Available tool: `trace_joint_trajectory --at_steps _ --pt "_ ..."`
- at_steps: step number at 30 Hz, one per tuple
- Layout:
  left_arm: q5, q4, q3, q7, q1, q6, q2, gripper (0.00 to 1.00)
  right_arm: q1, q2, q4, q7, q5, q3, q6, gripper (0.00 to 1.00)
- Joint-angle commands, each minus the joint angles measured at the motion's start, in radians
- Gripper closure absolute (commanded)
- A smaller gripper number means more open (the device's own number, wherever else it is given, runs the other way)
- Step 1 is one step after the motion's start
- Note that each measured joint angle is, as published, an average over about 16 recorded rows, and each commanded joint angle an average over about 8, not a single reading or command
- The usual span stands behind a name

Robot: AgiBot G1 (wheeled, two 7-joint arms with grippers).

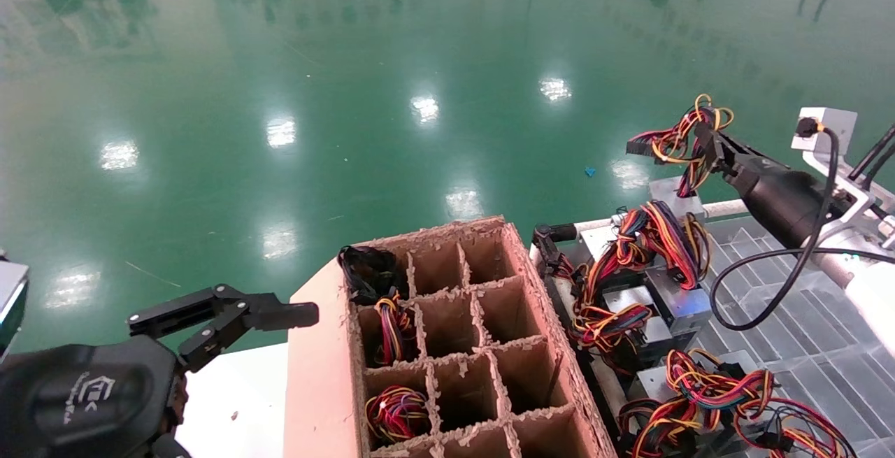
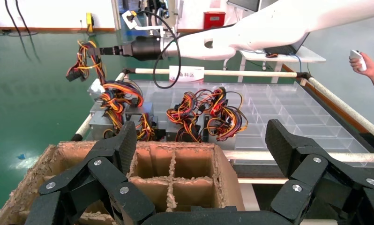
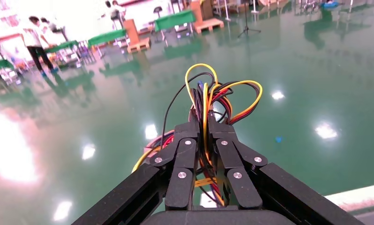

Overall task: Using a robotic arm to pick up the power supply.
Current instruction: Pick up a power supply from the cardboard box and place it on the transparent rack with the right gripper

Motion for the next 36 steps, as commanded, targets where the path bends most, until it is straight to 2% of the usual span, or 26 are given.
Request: trace_joint_trajectory --at_steps 1,21,36 --pt "0.0 0.0 0.0 0.0 0.0 0.0 0.0 0.0 -0.01 -0.006 0.003 -0.013 0.023 0.016 -0.007 1.0" --pt "0.0 0.0 0.0 0.0 0.0 0.0 0.0 0.0 -0.083 -0.043 -0.005 -0.163 0.202 0.142 -0.053 1.0" --pt "0.0 0.0 0.0 0.0 0.0 0.0 0.0 0.0 -0.142 -0.087 -0.019 -0.265 0.311 0.218 -0.059 1.0"
